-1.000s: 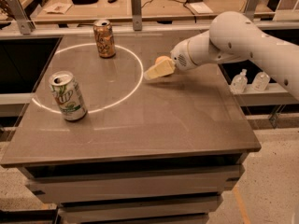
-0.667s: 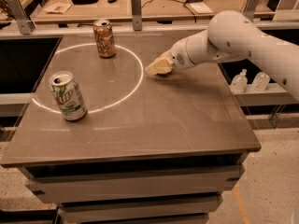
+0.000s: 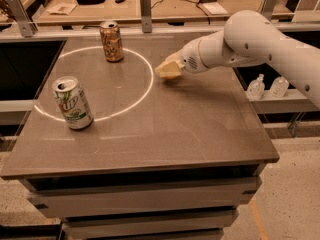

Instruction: Move orange near 7up can

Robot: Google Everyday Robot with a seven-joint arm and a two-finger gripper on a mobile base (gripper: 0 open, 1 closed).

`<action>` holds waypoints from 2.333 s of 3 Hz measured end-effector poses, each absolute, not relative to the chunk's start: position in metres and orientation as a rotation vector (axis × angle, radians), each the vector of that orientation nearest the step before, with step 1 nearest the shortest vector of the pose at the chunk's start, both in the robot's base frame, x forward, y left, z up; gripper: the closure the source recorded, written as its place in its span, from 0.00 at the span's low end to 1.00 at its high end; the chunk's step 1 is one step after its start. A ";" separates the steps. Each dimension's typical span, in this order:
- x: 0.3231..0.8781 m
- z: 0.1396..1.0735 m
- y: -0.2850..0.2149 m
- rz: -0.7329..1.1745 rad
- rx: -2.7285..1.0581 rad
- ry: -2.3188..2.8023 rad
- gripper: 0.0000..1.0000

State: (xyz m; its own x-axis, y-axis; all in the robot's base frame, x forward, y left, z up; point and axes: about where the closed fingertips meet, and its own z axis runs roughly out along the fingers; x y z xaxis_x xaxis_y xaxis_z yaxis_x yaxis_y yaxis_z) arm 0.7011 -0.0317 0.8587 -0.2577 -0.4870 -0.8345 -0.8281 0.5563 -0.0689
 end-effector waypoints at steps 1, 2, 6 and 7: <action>0.683 0.873 -0.034 0.520 -1.060 1.915 1.00; 0.649 0.894 -0.044 0.571 -1.042 1.951 1.00; 0.532 0.917 0.028 0.832 -0.989 1.888 1.00; 0.518 0.915 0.051 0.867 -1.038 1.824 1.00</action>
Offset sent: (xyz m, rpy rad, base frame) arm -0.0969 -0.0303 0.0630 0.0622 0.1350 0.0023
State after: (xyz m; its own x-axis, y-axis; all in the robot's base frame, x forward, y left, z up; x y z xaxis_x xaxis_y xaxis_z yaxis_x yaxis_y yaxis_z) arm 0.5176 0.0509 0.9155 -0.3004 -0.3117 -0.9015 -0.8957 0.4170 0.1543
